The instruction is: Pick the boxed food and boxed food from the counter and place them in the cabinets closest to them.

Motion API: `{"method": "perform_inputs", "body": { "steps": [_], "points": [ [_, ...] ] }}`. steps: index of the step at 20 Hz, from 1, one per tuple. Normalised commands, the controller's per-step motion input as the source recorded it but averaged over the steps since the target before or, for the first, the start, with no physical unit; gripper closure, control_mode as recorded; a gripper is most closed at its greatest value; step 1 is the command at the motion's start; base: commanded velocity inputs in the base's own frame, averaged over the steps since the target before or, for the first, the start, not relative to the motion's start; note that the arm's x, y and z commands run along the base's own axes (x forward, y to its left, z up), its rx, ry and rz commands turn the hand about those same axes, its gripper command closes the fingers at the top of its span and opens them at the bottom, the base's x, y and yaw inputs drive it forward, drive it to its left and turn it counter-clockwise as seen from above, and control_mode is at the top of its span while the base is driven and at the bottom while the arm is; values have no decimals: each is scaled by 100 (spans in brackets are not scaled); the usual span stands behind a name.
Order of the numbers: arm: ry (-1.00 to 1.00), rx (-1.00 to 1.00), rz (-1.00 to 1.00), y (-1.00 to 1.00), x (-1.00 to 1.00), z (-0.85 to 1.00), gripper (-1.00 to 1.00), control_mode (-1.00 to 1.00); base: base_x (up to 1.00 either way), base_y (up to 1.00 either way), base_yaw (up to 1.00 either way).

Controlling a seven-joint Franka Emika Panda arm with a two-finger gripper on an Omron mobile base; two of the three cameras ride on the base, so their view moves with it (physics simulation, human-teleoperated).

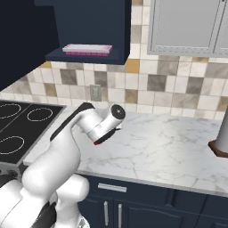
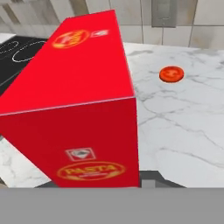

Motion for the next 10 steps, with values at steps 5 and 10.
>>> {"method": "perform_inputs", "body": {
  "steps": [5,10],
  "points": [
    [-1,0,-6,0,-20,50,100,-100,0,0,0],
    [-3,0,-6,0,-19,56,100,-100,0,0,0]
  ]
}}
